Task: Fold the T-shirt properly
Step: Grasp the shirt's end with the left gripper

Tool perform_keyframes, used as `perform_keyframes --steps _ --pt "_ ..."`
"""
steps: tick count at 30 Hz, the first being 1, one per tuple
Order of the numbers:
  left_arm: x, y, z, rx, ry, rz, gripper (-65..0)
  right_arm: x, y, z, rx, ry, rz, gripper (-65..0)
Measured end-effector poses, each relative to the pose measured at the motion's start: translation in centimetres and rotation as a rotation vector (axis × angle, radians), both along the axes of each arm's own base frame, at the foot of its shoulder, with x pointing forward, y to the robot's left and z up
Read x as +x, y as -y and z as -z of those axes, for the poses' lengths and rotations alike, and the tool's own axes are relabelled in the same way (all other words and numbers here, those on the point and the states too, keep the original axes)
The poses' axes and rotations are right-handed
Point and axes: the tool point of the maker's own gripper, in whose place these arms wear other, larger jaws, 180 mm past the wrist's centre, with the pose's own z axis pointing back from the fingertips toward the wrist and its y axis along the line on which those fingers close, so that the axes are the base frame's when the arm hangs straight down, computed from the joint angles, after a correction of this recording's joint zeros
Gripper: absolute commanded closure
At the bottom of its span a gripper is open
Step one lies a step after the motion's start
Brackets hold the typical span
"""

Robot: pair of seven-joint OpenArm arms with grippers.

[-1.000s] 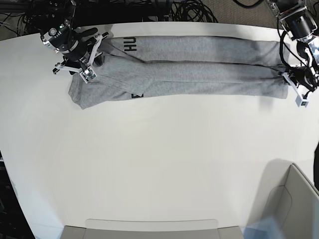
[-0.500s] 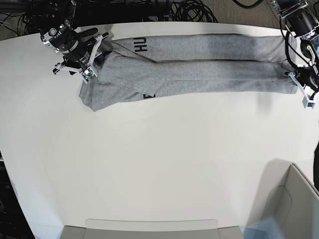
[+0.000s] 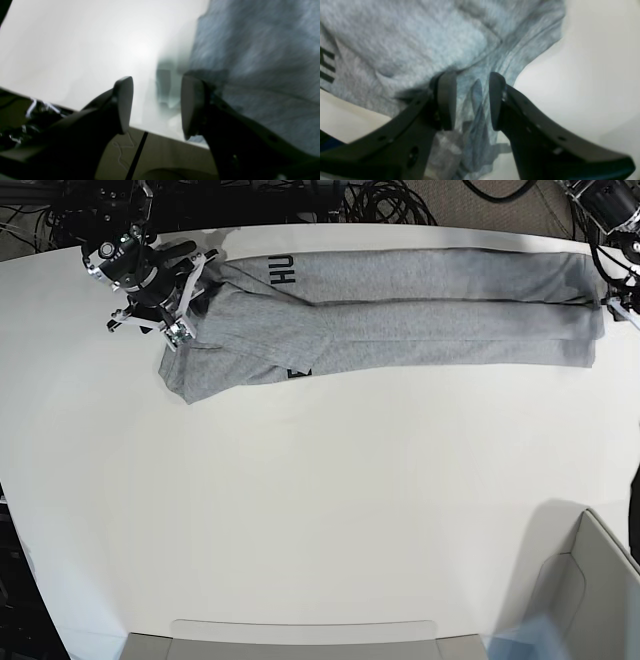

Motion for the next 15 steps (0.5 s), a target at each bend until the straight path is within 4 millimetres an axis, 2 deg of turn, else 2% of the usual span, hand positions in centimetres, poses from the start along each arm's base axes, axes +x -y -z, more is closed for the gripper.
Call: perform_keyframes --steps 3,7,12,15 --pt "0.2 0.7 0.5 -0.018 0.010 -0.001 -35.0 0.1 -0.1 0.0 0.001 0.001 -0.001 -22.0" --pt "1.4 3.0 1.4 -0.113 0.081 0.008 -35.0 0.3 -0.2 0.8 0.009 -0.017 -0.003 -22.0" --pt "4.1 5.6 0.0 -0.286 0.283 0.036 -34.9 -0.2 -0.2 1.3 0.010 -0.038 -0.001 -22.0" --pt "3.3 5.7 0.0 -0.308 0.264 0.041 -34.9 -0.2 0.0 1.6 0.013 -0.046 0.004 -22.0"
